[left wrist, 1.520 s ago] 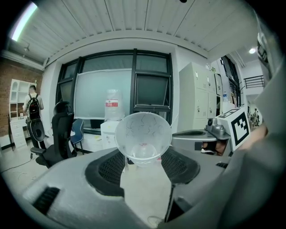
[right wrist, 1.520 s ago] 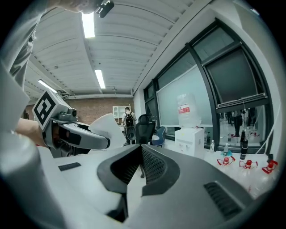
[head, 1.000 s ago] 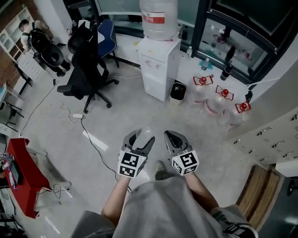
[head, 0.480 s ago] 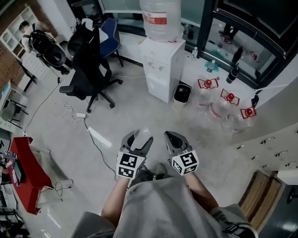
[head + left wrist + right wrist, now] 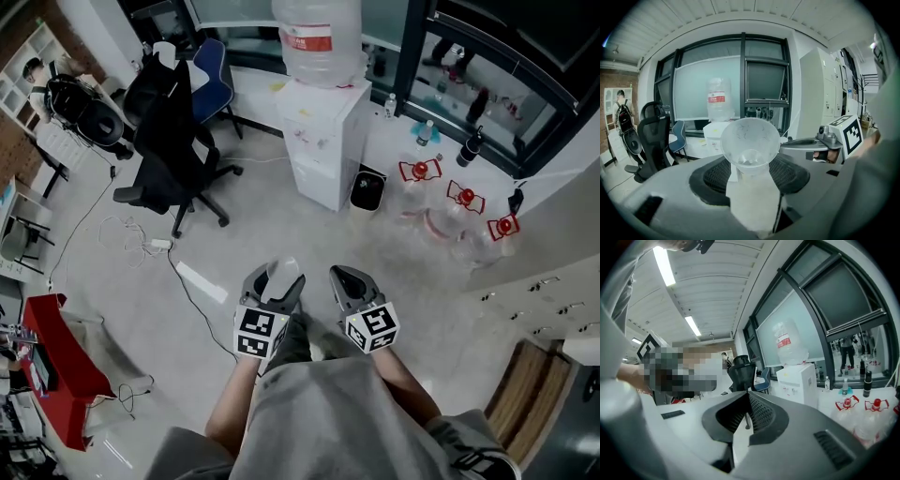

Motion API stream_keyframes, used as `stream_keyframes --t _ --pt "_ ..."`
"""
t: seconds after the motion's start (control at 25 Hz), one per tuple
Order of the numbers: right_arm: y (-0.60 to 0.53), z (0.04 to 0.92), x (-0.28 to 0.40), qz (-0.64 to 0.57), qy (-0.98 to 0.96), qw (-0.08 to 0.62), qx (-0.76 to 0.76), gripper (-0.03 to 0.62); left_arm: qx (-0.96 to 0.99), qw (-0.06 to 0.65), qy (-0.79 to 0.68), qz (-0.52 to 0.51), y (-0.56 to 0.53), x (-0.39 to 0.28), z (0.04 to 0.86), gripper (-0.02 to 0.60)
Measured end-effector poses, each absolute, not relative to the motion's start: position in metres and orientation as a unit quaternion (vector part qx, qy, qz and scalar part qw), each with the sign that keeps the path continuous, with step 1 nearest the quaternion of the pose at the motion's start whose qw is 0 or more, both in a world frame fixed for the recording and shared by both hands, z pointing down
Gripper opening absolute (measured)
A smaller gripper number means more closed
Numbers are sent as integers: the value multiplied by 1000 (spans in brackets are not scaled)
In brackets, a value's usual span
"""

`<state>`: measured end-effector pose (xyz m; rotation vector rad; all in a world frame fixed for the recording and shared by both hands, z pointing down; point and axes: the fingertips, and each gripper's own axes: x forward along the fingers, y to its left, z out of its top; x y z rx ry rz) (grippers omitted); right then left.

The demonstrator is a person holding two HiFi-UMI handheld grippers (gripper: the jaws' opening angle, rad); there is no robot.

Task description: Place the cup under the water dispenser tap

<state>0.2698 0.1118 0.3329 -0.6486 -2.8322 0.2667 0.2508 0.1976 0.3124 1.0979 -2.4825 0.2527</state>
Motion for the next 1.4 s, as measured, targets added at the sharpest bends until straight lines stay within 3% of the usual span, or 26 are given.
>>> stream_keyframes --t 0.76,1.4 --pt "153 345 115 106 -971 136 -165 11 448 225 -859 101 231 82 327 256" --pt "179 353 44 92 -975 153 -131 11 486 232 -837 100 253 6 342 256"
